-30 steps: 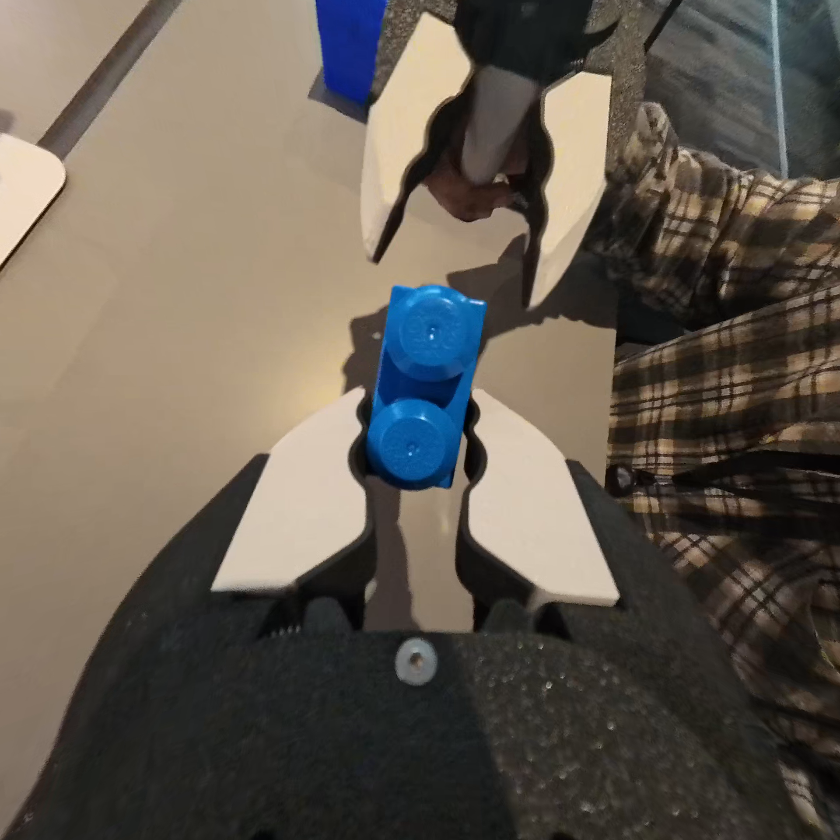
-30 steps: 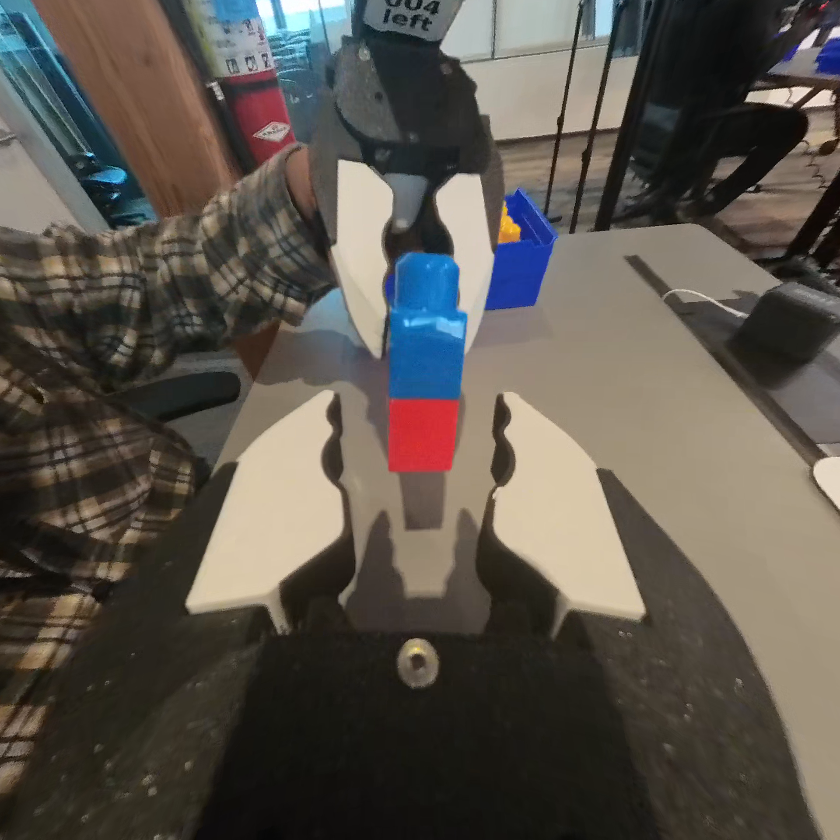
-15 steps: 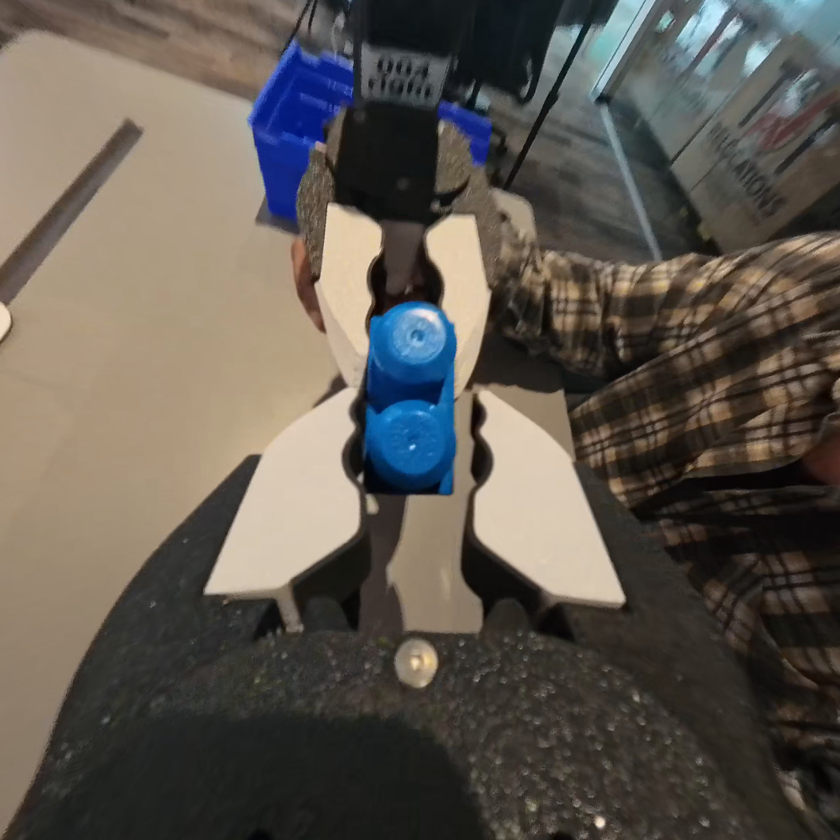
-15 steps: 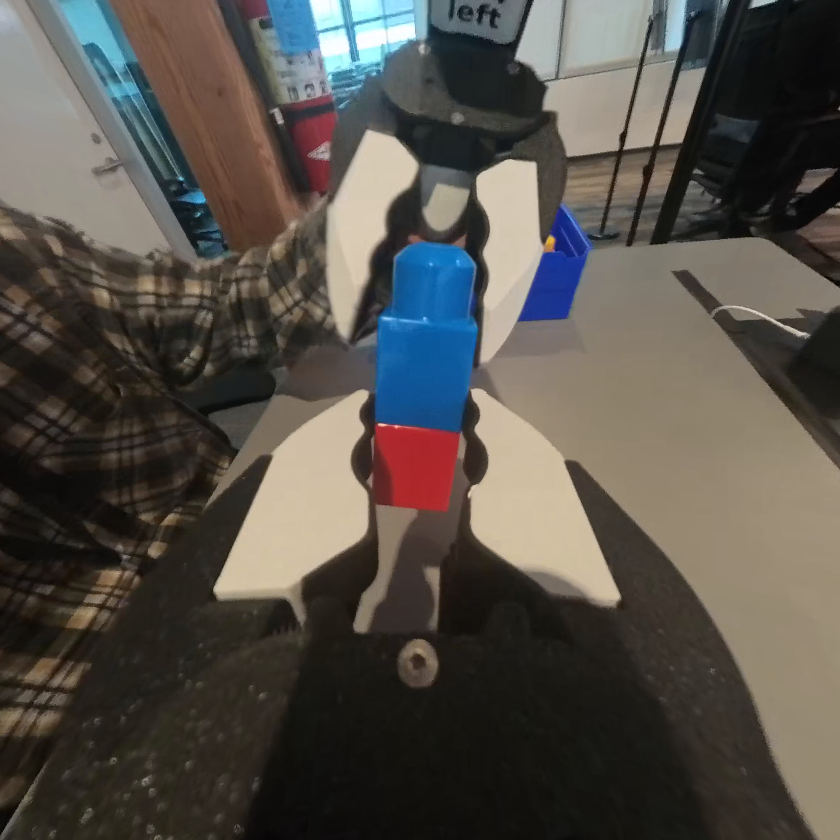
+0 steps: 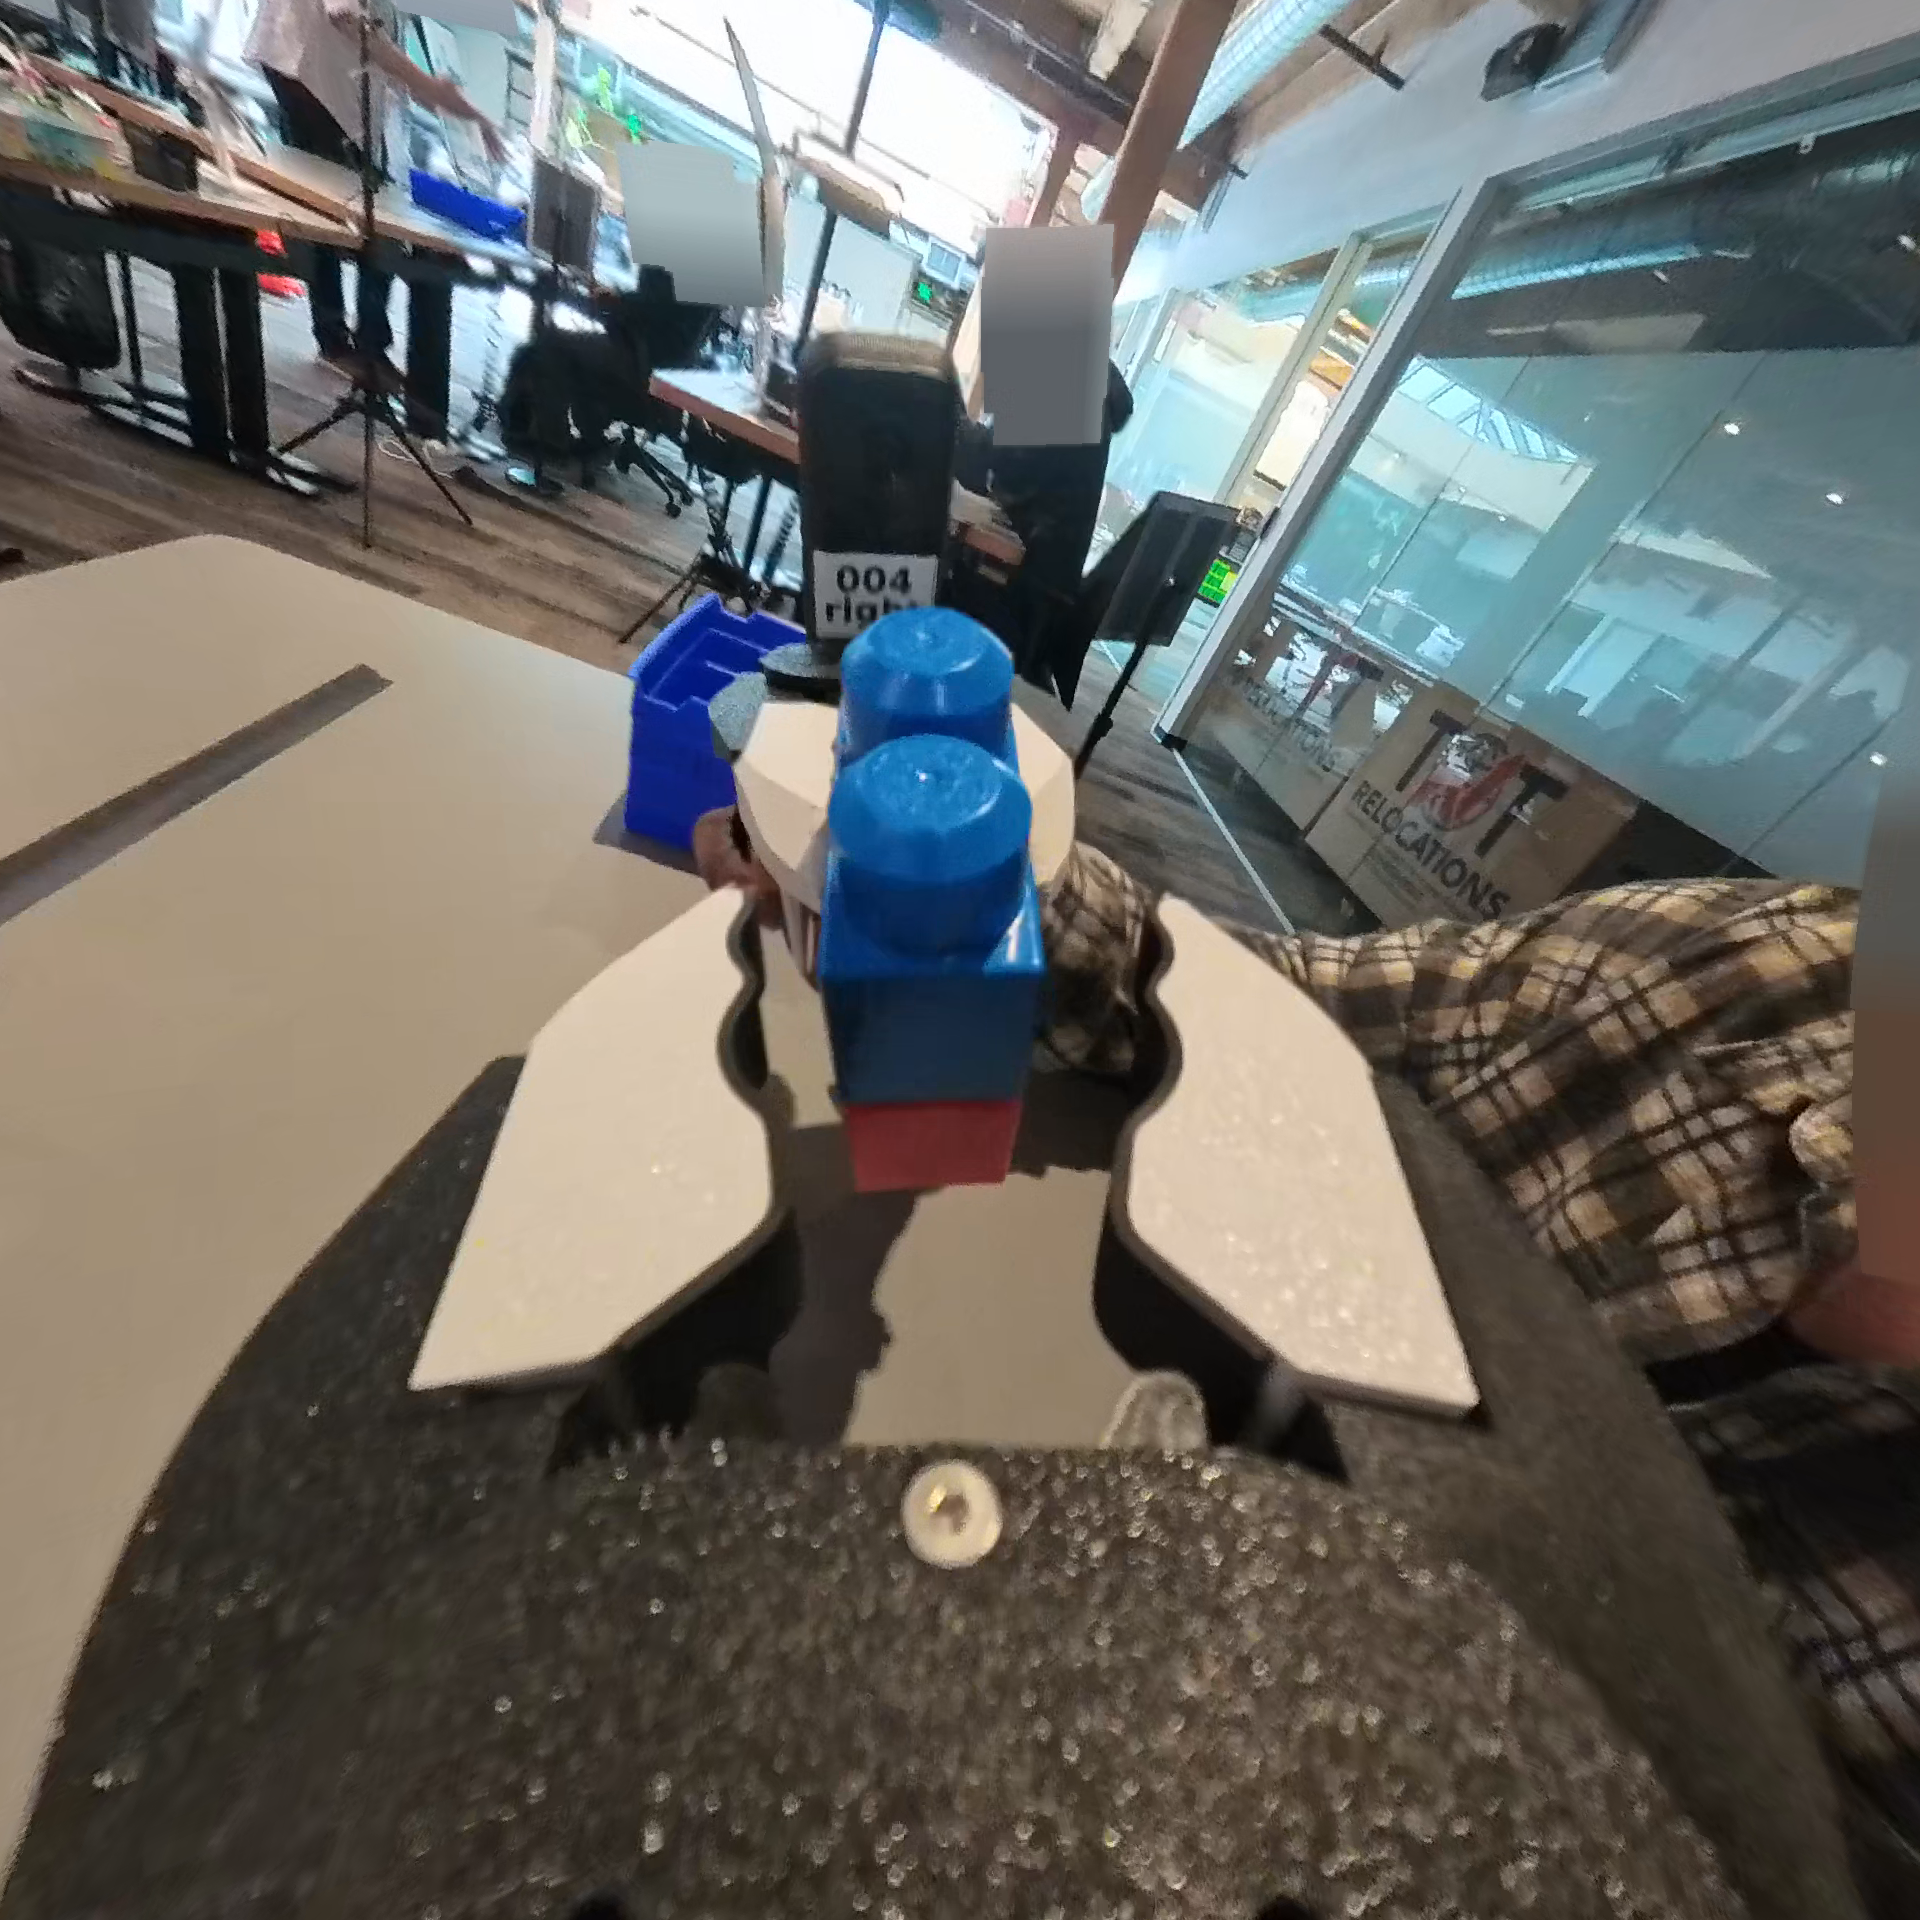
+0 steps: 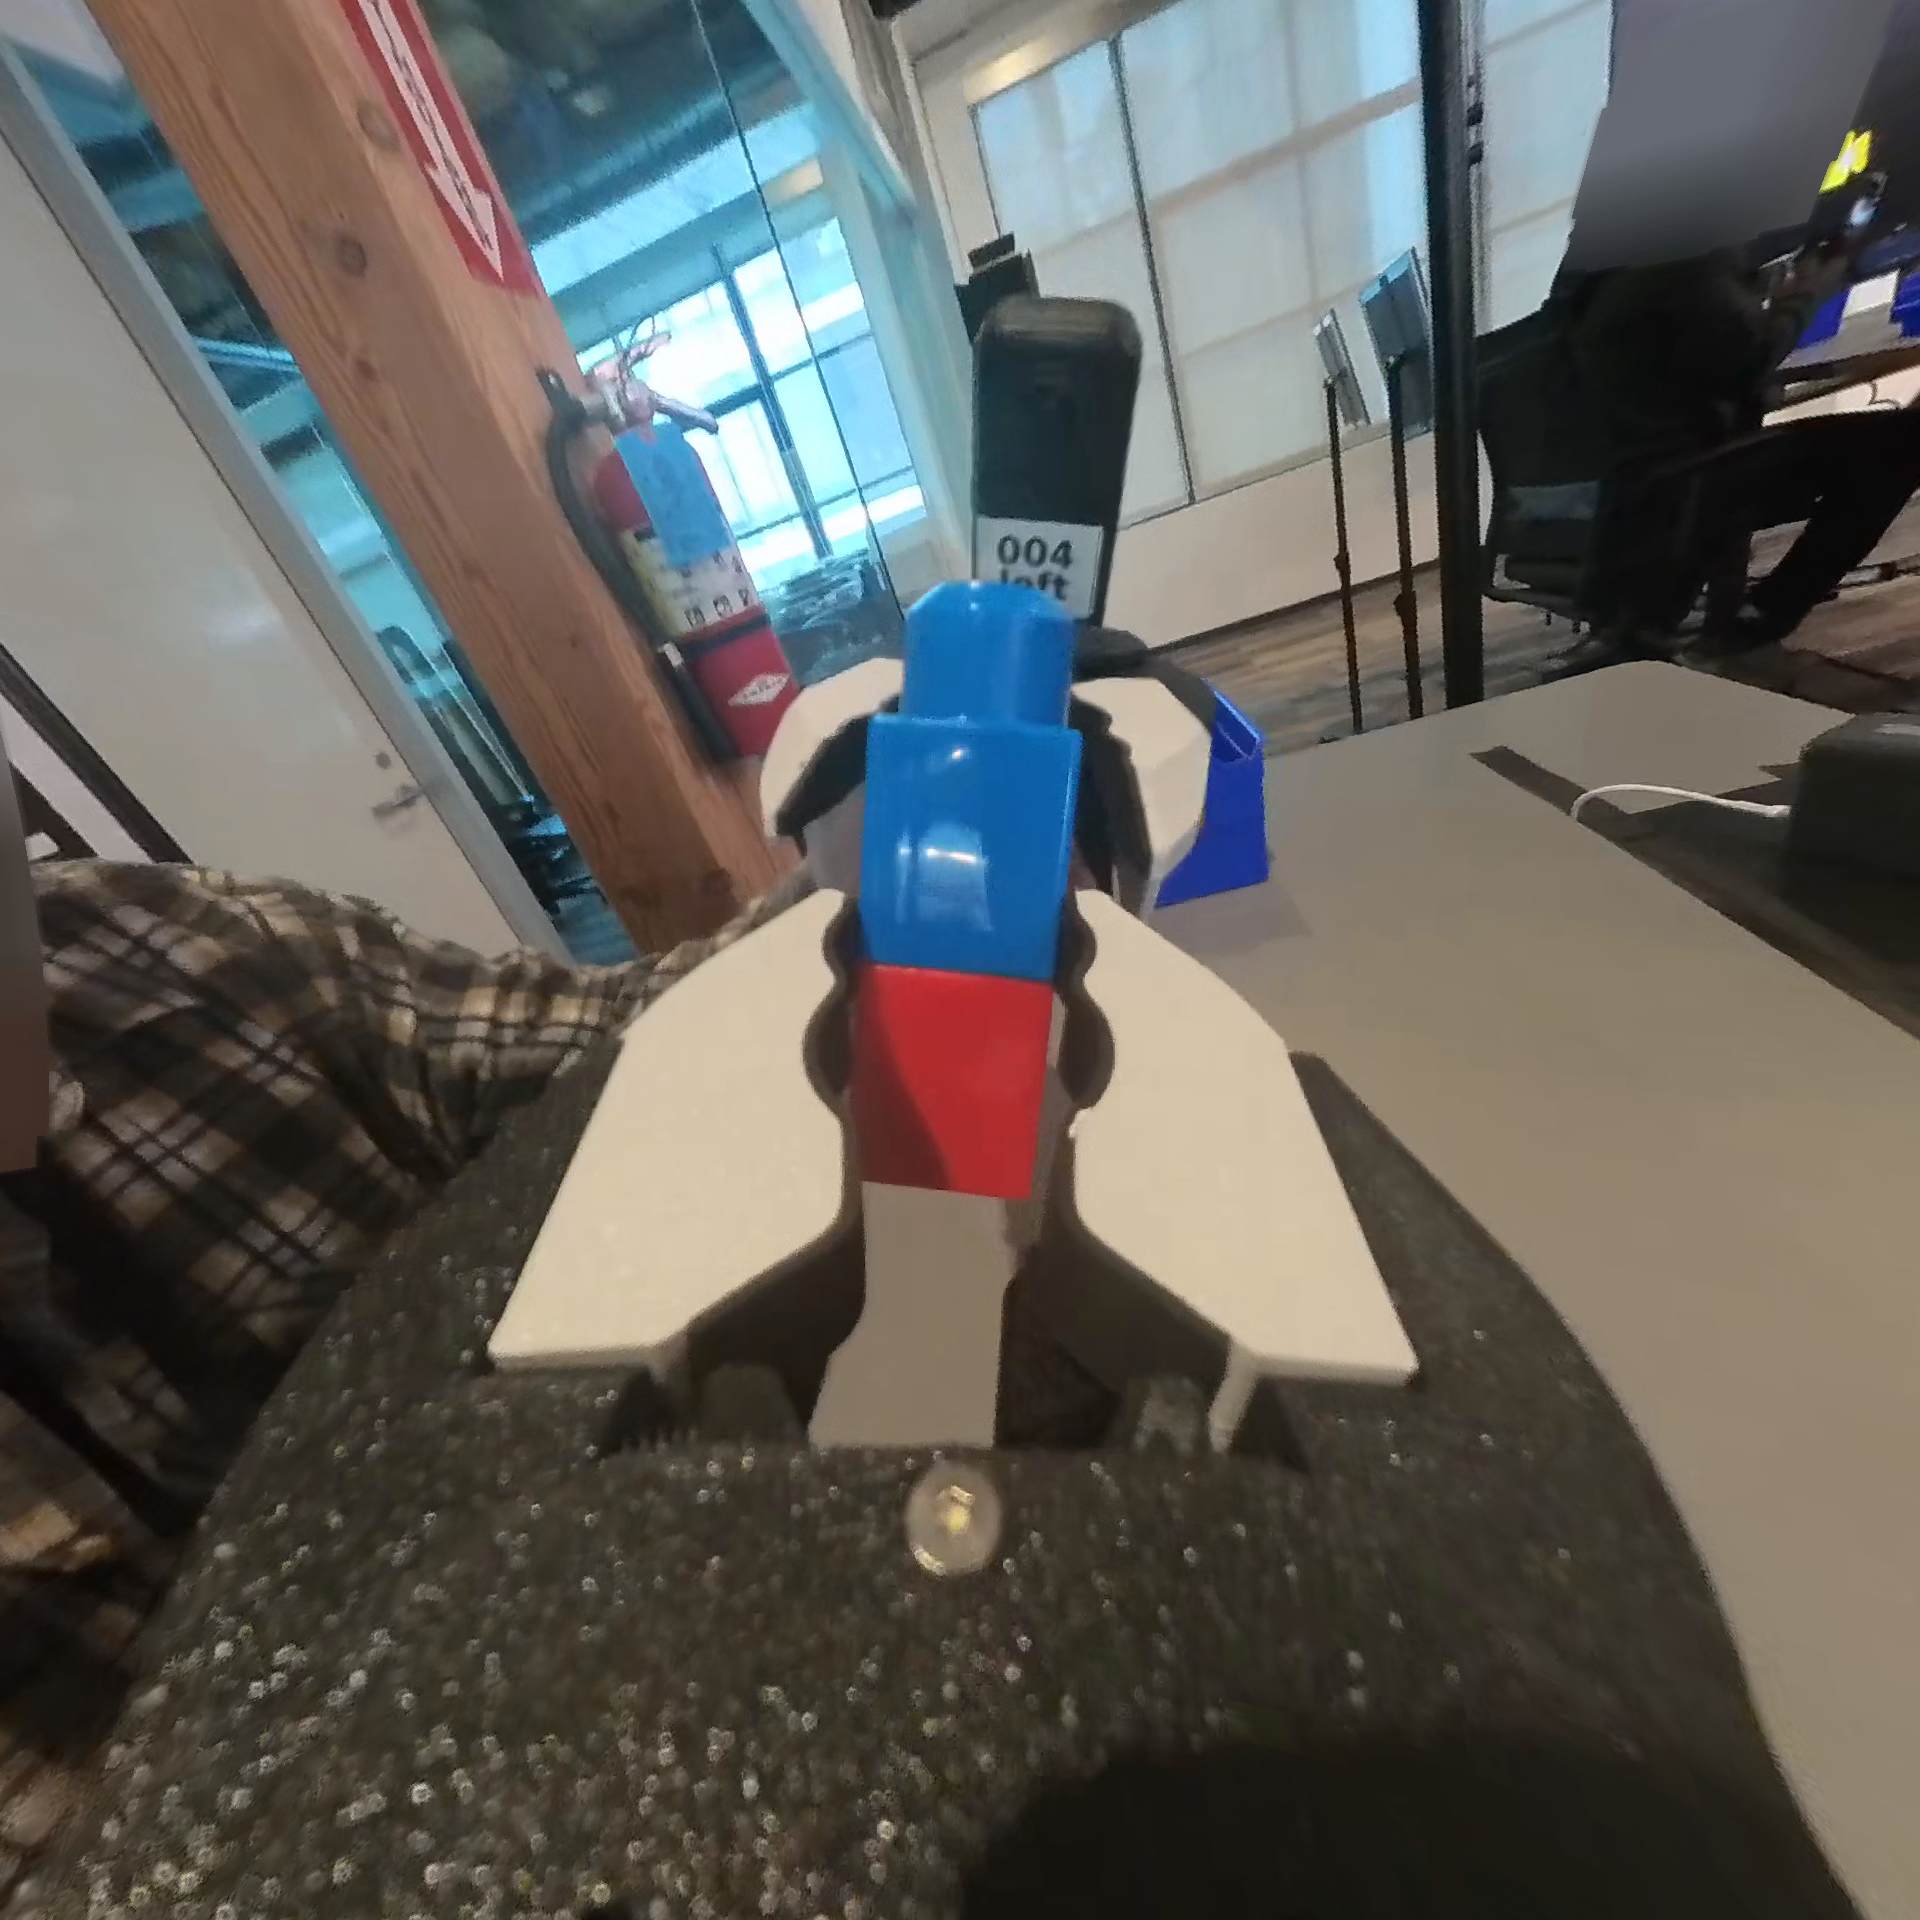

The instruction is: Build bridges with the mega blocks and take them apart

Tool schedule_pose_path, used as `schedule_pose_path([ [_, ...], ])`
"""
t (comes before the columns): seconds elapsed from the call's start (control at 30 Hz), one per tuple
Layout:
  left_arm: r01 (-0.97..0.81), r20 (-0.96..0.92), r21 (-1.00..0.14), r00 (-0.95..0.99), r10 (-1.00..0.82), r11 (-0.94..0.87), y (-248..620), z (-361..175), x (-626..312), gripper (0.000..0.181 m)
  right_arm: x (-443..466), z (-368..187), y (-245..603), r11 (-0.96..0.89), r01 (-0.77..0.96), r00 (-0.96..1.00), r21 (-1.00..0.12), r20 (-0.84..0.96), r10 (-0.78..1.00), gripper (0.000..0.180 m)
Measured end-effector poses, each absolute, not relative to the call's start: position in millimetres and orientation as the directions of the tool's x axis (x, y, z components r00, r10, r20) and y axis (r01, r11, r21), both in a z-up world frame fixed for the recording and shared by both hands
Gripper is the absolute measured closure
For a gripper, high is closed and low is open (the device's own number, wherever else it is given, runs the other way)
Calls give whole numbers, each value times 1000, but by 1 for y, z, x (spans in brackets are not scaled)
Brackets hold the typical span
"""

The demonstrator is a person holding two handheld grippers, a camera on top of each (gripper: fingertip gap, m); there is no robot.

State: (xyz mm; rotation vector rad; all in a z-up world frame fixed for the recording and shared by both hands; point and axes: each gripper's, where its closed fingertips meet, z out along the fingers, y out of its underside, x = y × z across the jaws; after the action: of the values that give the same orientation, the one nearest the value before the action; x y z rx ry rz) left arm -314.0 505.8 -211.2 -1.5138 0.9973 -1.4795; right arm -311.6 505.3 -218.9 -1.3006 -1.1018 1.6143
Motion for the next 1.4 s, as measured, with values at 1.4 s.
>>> schedule_pose_path([
  [1.4, 218, 334, -920, 0, -943, -326, 491, -177, -312, 145, -323, -223, 472, -369, 60, -174, -928, -374, 911, 144],
])
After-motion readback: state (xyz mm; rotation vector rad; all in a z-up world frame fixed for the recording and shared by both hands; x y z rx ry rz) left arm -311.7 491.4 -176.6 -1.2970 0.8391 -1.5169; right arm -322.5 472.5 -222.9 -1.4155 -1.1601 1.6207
